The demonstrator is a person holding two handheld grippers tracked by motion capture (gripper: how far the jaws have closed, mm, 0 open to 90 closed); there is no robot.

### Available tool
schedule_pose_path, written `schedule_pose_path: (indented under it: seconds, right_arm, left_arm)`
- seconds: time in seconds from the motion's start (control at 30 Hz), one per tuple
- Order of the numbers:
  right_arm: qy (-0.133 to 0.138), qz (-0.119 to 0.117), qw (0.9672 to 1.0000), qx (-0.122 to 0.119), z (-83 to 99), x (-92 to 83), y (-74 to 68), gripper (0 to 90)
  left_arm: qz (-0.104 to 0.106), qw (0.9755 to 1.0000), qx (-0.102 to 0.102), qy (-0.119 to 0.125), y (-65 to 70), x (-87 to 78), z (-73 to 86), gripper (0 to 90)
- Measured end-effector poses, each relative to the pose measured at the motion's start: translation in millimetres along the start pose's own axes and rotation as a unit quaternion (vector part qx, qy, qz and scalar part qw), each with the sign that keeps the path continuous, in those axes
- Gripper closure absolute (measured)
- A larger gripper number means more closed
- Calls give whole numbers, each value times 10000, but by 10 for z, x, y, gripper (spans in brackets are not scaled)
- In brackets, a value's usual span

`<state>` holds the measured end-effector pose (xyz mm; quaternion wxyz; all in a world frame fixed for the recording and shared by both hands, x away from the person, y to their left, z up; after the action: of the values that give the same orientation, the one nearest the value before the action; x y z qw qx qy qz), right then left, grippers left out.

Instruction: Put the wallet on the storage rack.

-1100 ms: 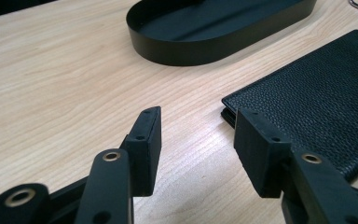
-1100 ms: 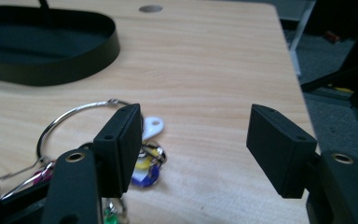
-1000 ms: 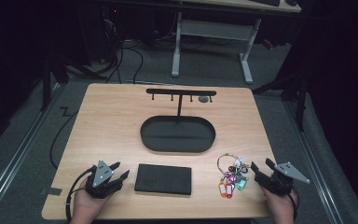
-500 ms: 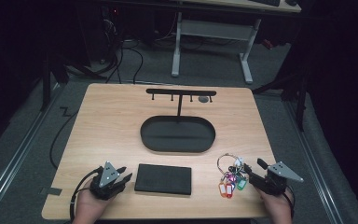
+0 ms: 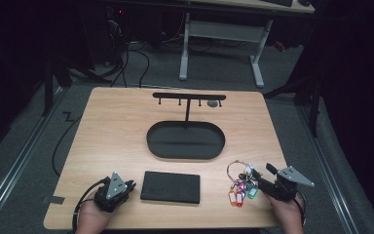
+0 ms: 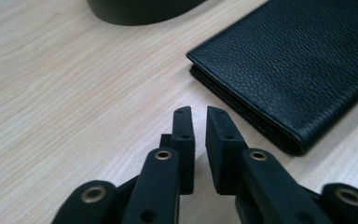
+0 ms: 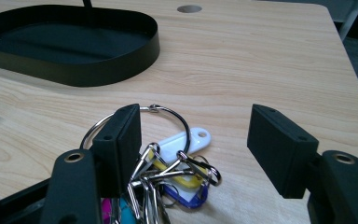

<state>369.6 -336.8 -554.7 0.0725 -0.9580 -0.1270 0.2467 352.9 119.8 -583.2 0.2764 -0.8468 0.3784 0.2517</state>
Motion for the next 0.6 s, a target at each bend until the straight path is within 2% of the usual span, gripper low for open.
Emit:
schedule_pose_path:
  seconds: [0.27,0.6]
  right_arm:
    - [-82,-130,9999,-71,-23,108,-82,353]
    - [-64,-219,9997,-92,-64,186,-121,353]
  left_arm:
    - [36,9997,223,-96,139,-8,7,861]
    - [152,9987,460,-151,308,-31,-8,869]
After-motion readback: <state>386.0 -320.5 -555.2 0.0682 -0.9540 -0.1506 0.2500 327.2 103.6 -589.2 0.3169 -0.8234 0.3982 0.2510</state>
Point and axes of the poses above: each handheld gripper's, and its own axes: x roughly forward along the jaws, z roughly out of its underside, y roughly to its right, the point moved 9 cm from there along x, roughly forward along the jaws, and after that the axes turned 11 degrees about x, right-handed, at the moved point
